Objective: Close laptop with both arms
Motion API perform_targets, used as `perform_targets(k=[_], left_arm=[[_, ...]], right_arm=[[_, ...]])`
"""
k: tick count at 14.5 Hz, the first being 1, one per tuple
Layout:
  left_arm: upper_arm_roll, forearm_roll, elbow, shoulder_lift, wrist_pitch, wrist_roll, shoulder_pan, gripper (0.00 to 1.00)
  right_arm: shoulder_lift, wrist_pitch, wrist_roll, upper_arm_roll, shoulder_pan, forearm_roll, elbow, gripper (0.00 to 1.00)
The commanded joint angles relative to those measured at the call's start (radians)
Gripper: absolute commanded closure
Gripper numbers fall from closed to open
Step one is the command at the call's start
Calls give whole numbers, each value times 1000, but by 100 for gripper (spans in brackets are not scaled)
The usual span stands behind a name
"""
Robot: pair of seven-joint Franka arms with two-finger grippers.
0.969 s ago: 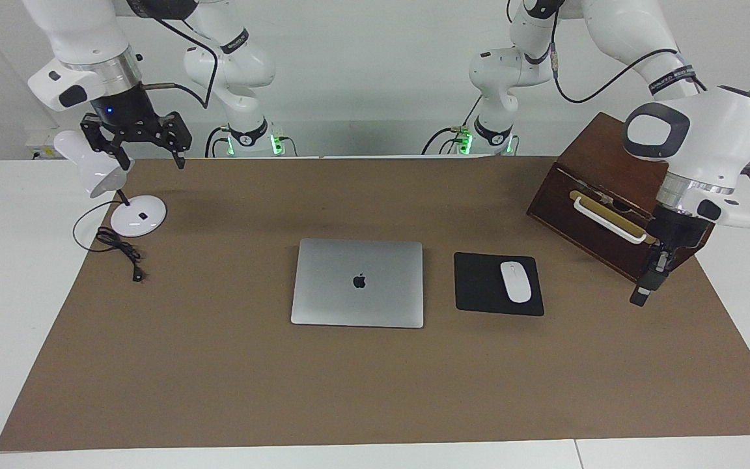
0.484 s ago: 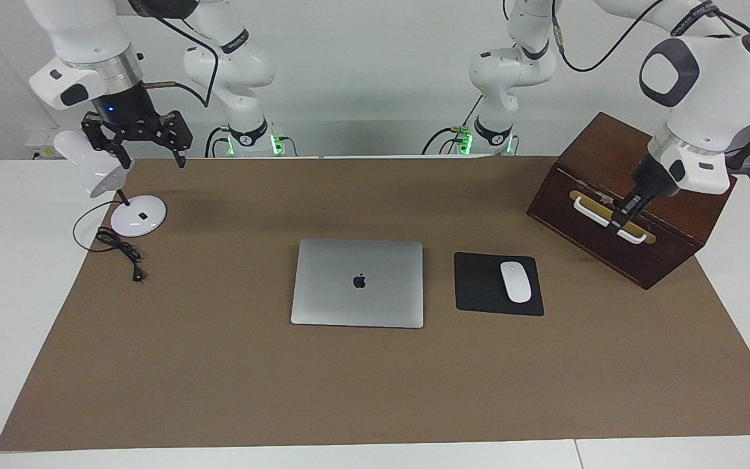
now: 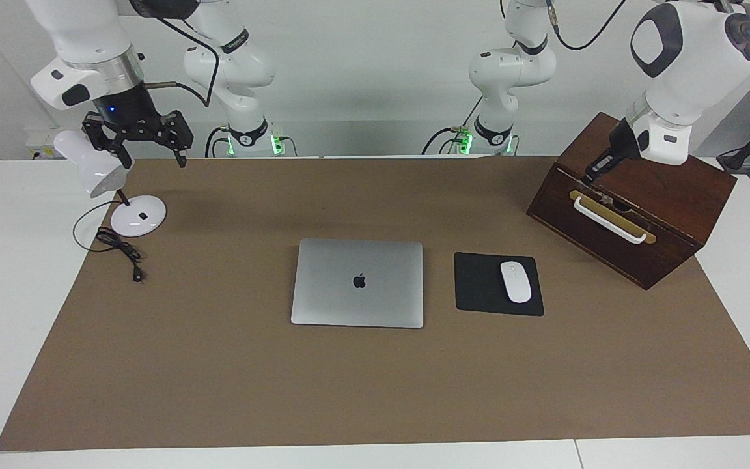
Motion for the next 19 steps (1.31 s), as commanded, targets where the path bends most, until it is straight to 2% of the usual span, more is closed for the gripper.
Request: perform_targets(k=[1, 4, 6, 8, 11, 14, 17, 19], left_arm=[[16, 24, -16, -5, 87, 13, -44, 0], [26, 24, -24, 6, 183, 3, -50, 0], [56, 24, -9, 32, 197, 76, -61, 0], [54, 24, 39, 68, 204, 214, -66, 0], [53, 27, 149, 148, 195, 244, -64, 0], [16, 94, 158, 148, 142, 244, -59, 0], [4, 97, 165, 142, 123, 250, -38, 0], [0, 96, 212, 144, 102, 257, -30, 0]], right_arm=[[-23, -5, -6, 11, -17, 27, -22, 0], [-23, -5, -6, 11, -18, 27, -24, 0], [-23, -6, -6, 11, -18, 27, -24, 0], [-23, -5, -6, 11, -18, 27, -24, 0], [-23, -5, -6, 11, -17, 27, -22, 0], [-23, -3, -6, 11, -14, 27, -22, 0], [-23, -3, -7, 11, -14, 27, -22, 0], [-23, -3, -7, 11, -14, 27, -24, 0]])
